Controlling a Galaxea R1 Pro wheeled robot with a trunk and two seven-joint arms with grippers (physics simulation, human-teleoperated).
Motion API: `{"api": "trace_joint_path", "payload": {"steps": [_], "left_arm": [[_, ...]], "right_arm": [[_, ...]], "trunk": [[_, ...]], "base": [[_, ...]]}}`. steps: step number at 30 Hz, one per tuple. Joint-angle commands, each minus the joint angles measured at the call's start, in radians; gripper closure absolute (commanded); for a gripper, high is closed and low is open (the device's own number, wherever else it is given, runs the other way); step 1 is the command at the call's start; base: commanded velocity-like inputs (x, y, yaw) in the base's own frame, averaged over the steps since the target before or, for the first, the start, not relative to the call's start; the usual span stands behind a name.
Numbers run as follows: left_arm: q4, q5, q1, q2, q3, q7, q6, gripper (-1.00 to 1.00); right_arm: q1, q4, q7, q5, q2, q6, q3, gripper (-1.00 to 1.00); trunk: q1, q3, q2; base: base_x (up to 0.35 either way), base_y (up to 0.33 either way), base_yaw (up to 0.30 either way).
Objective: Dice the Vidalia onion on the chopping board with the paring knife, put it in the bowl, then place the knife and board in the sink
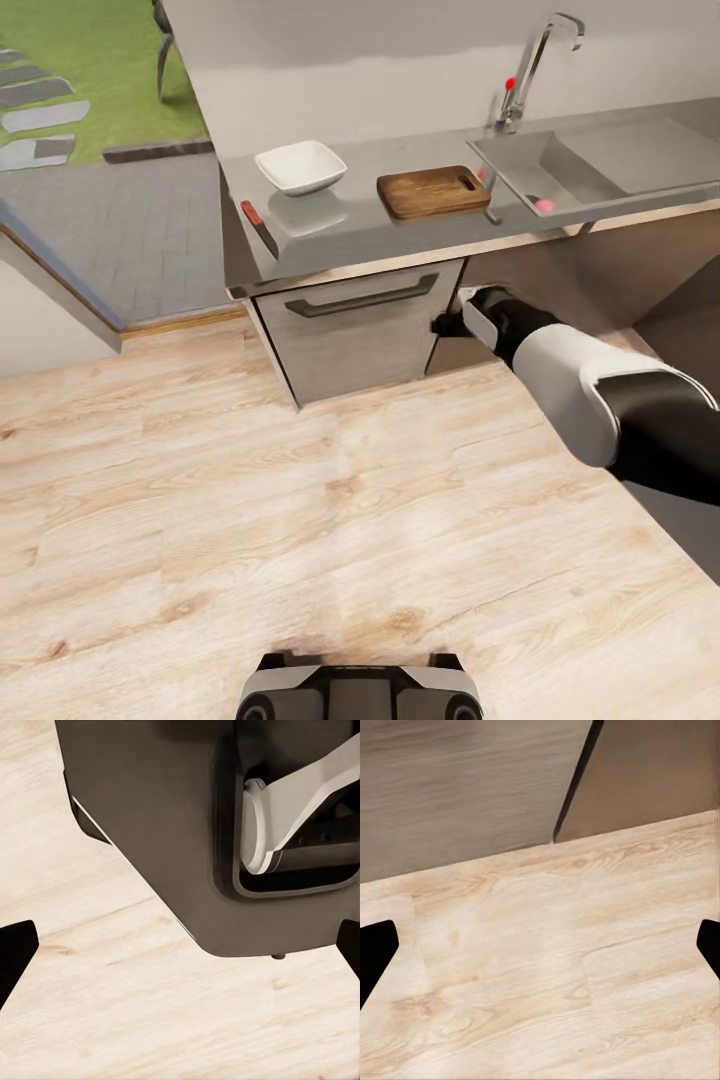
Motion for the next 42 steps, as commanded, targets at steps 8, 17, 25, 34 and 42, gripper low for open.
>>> {"api": "trace_joint_path", "payload": {"steps": [8, 17, 25, 34, 42], "left_arm": [[-0.002, 0.002, 0.001, 0.0, -0.001, -0.001, -0.001, -1.0], [-0.002, 0.002, 0.001, 0.0, -0.001, -0.001, -0.001, -1.0], [-0.007, 0.001, 0.001, 0.009, 0.001, -0.001, -0.003, -1.0], [-0.163, 0.0, 0.001, 0.056, 0.002, -0.001, -0.005, -1.0], [-0.229, 0.001, 0.001, 0.067, 0.002, -0.001, -0.009, -1.0]], "right_arm": [[0.228, 0.034, -0.003, 0.047, -0.013, -0.211, 0.008, -1.0], [0.775, 0.036, 0.003, 0.053, -0.01, -0.682, 0.008, -1.0], [1.043, 0.037, 0.047, 0.054, -0.007, -0.984, 0.009, -1.0], [1.303, 0.04, 0.05, 0.054, 0.016, -1.373, 0.01, -1.0], [1.448, 0.038, 0.032, 0.052, 0.046, -1.555, 0.006, -1.0]], "trunk": [[0.001, -0.001, -0.002], [0.001, -0.001, -0.002], [0.001, -0.001, -0.002], [0.001, -0.001, -0.002], [0.001, -0.001, -0.002]], "base": [[0.0, 0.0, 0.0], [0.0, 0.0, 0.0], [0.0, 0.0, 0.0], [0.0, 0.0, 0.0], [0.0, 0.0, 0.0]]}}
